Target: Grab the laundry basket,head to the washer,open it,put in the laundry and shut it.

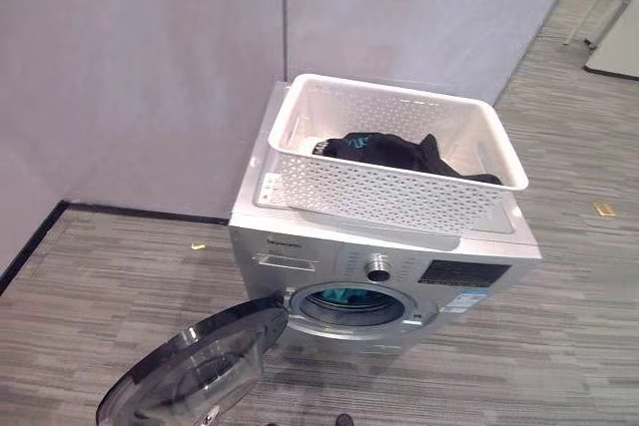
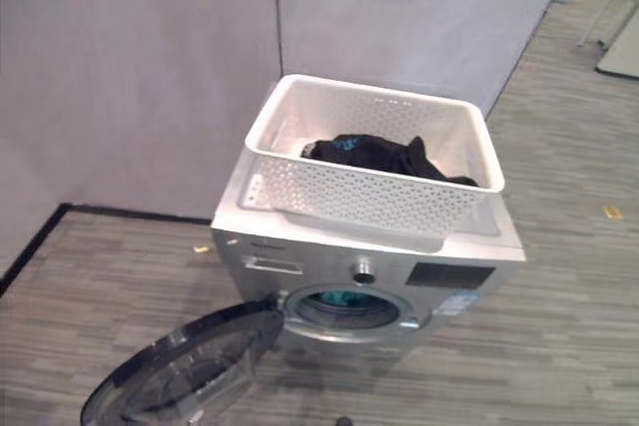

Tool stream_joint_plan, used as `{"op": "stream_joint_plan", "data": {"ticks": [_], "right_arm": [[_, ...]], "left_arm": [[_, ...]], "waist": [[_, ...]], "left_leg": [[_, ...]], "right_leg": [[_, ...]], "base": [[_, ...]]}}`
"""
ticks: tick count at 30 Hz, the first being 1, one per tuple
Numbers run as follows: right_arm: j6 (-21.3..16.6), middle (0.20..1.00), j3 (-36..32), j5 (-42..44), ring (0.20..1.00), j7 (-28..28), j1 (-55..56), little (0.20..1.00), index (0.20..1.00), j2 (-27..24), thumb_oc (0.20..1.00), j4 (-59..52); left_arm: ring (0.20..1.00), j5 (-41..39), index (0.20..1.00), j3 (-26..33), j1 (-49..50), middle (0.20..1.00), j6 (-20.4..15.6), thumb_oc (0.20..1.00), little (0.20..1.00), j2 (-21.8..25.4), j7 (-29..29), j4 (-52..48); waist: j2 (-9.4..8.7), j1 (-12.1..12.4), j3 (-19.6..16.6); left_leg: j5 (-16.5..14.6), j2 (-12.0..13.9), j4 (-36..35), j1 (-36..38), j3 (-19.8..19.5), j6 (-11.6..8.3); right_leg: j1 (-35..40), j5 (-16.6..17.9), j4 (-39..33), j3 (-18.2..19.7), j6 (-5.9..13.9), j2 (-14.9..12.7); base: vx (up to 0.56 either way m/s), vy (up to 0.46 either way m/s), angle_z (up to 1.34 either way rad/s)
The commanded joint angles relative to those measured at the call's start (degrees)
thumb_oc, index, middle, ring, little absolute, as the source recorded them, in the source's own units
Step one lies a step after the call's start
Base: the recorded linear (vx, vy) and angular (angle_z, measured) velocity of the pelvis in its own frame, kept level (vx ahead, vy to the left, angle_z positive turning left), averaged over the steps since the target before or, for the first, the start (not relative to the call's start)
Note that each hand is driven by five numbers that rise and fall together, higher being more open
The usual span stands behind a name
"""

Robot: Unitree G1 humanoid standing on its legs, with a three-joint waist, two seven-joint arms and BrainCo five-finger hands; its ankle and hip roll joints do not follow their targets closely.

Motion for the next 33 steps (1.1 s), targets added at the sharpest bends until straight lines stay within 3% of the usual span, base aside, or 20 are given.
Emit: {"op": "stream_joint_plan", "data": {"ticks": [1, 4, 6, 7, 10, 17, 22, 26, 33], "right_arm": [[3.16, 1.0, 18.15, -16.17, 1.0, 6.56, -11.1, 1.0, 1.0, -5.8, 1.0, -1.01], [3.63, 1.0, 45.4, -24.94, 1.0, 8.22, -32.39, 1.0, 1.0, -5.28, 1.0, 1.04], [3.53, 1.0, 55.55, -26.16, 1.0, 10.39, -39.91, 1.0, 1.0, -4.18, 1.0, 2.57], [3.32, 1.0, 56.87, -24.95, 1.0, 12.02, -39.88, 1.0, 1.0, -3.62, 1.0, 1.85], [3.31, 1.0, 57.31, -21.81, 1.0, 16.91, -36.64, 1.0, 1.0, -3.15, 1.0, 0.07], [3.34, 1.0, 55.55, -18.79, 1.0, 18.86, -33.33, 1.0, 1.0, -2.41, 1.0, -1.6], [3.24, 1.0, 58.02, -17.4, 1.0, 20.88, -35.06, 1.0, 1.0, -2.54, 1.0, -3.56], [2.78, 1.0, 54.18, -17.48, 1.0, 18.35, -32.99, 1.0, 1.0, -0.46, 1.0, -3.89], [3.29, 1.0, 46.3, -25.57, 1.0, 9.99, -28.97, 1.0, 1.0, 5.85, 1.0, -2.87]], "left_arm": [[1.0, 2.59, 1.0, -0.78, -1.9, 1.0, 0.03, 1.0, 1.0, 3.88, -1.14, 3.01], [1.0, 1.61, 1.0, 0.08, -1.49, 1.0, 0.78, 1.0, 1.0, 3.46, -2.06, 3.52], [1.0, 0.82, 1.0, 0.74, -1.1, 1.0, 1.38, 1.0, 1.0, 2.6, -2.74, 3.75], [1.0, 0.26, 1.0, 1.09, -0.94, 1.0, 1.55, 1.0, 1.0, 1.78, -3.04, 3.66], [1.0, -0.9, 1.0, 0.89, -0.11, 1.0, 2.14, 1.0, 1.0, 1.15, -4.17, 3.44], [1.0, -1.66, 1.0, 0.76, 0.77, 1.0, 2.47, 1.0, 1.0, 0.71, -4.67, 3.06], [1.0, -2.51, 1.0, -0.18, 0.97, 1.0, 2.5, 1.0, 1.0, 0.27, -5.11, 2.08], [1.0, -2.96, 1.0, -1.53, 0.98, 1.0, 2.08, 1.0, 1.0, -0.56, -4.78, 1.23], [1.0, -2.15, 1.0, -2.05, -0.16, 1.0, 1.26, 1.0, 1.0, -0.47, -2.72, 1.11]], "waist": [[-3.73, 4.03, 1.27], [-3.83, 3.56, 1.31], [-3.26, 3.49, 1.45], [-2.75, 3.52, 1.67], [-2.89, 4.08, 2.17], [-2.62, 4.5, 2.82], [-2.63, 4.77, 3.18], [-2.45, 5.09, 3.36], [-2.65, 6.38, 4.06]], "left_leg": [[1.65, 5.1, 0.18, -2.83, -0.85, -4.76], [1.9, 5.12, 0.18, -3.15, -0.92, -4.71], [2.03, 5.0, 0.18, -3.49, -1.43, -4.65], [2.11, 4.91, 0.18, -3.78, -1.86, -4.57], [2.23, 4.73, 0.18, -4.13, -2.32, -4.44], [2.34, 4.44, 0.18, -4.6, -2.54, -4.3], [2.43, 4.19, 0.18, -5.0, -3.05, -4.24], [2.46, 4.06, 0.18, -5.43, -3.47, -4.14], [2.53, 3.78, 0.18, -6.38, -4.04, -3.87]], "right_leg": [[-0.06, 4.3, -0.11, -0.91, 7.43, -7.41], [-0.14, 4.3, -0.11, -1.16, 7.54, -7.5], [-0.05, 4.2, -0.11, -1.69, 7.59, -7.59], [-0.08, 4.16, -0.11, -1.94, 7.6, -7.65], [-0.07, 3.98, -0.11, -2.33, 7.57, -7.78], [-0.24, 3.84, -0.11, -2.66, 7.59, -8.03], [-0.41, 3.81, -0.11, -3.06, 7.7, -8.3], [-0.62, 3.89, -0.11, -3.35, 7.85, -8.52], [-1.24, 3.93, -0.11, -3.83, 7.9, -8.62]], "base": [[0.0, 0.0, 0.0], [0.01, 0.011, 0.09], [0.02, 0.01, 0.12], [0.01, 0.009, 0.1], [0.01, 0.0, 0.09], [0.0, 0.002, 0.03], [0.0, 0.0, 0.0], [0.0, 0.0, 0.0], [0.0, 0.002, 0.03]]}}
